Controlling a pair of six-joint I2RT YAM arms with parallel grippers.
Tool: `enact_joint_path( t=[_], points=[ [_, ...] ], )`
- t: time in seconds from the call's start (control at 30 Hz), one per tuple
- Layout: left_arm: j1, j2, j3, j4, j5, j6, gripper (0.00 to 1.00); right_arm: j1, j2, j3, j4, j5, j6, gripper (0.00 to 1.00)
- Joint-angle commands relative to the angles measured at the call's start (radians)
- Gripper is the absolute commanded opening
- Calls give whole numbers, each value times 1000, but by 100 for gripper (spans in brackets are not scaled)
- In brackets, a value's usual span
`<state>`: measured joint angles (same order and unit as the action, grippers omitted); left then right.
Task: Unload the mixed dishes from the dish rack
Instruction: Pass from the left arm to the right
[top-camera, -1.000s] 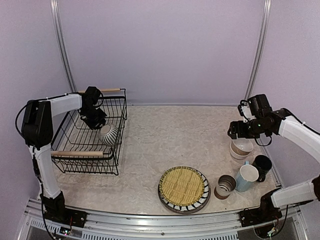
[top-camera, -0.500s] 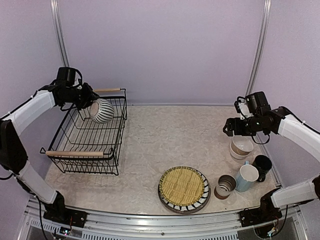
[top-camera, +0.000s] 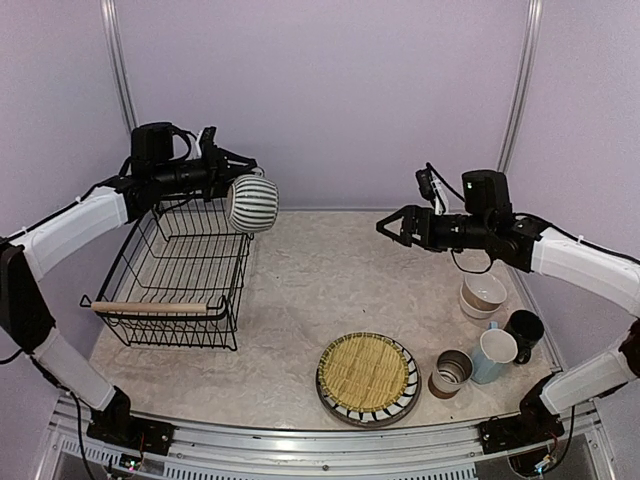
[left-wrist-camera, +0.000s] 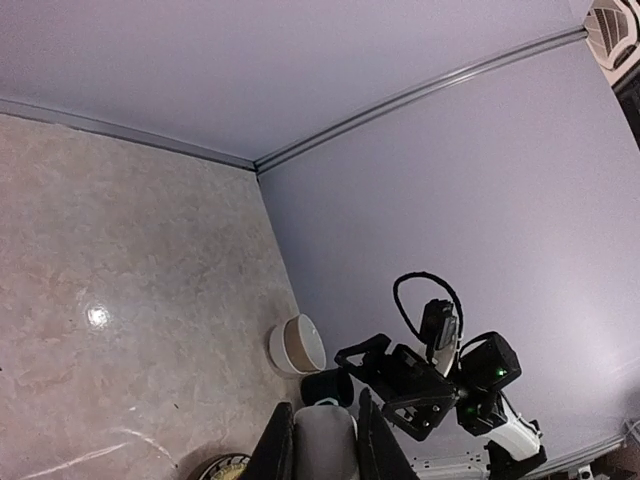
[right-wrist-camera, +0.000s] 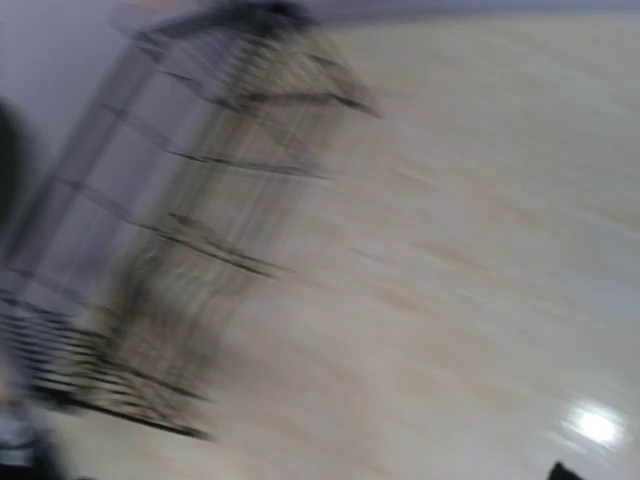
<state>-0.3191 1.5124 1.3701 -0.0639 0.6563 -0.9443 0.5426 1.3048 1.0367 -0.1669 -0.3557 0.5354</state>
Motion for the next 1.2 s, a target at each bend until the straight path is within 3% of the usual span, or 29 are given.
enact_joint_path(
  t=[0.0, 0.13, 0.43, 0.67, 0.9, 1.17],
  points=[
    [-83, 77, -10, 298, 92, -118, 0, 30, 60, 0, 406, -258, 226, 96],
    [-152, 172, 7, 447, 105, -179, 0, 61, 138, -1, 576, -346, 338, 96],
    [-271, 336, 89, 512, 114, -149, 0, 125, 222, -34, 781, -406, 446, 93],
    [-312, 365, 84, 551, 101, -132, 0, 154, 269, -74, 886, -429, 524, 81],
    [-314, 330, 55, 536, 55, -93, 0, 156, 233, -147, 907, -390, 552, 87],
    [-330, 339, 50, 586, 30, -95, 0, 189, 284, -155, 1153, -404, 707, 65]
  ],
)
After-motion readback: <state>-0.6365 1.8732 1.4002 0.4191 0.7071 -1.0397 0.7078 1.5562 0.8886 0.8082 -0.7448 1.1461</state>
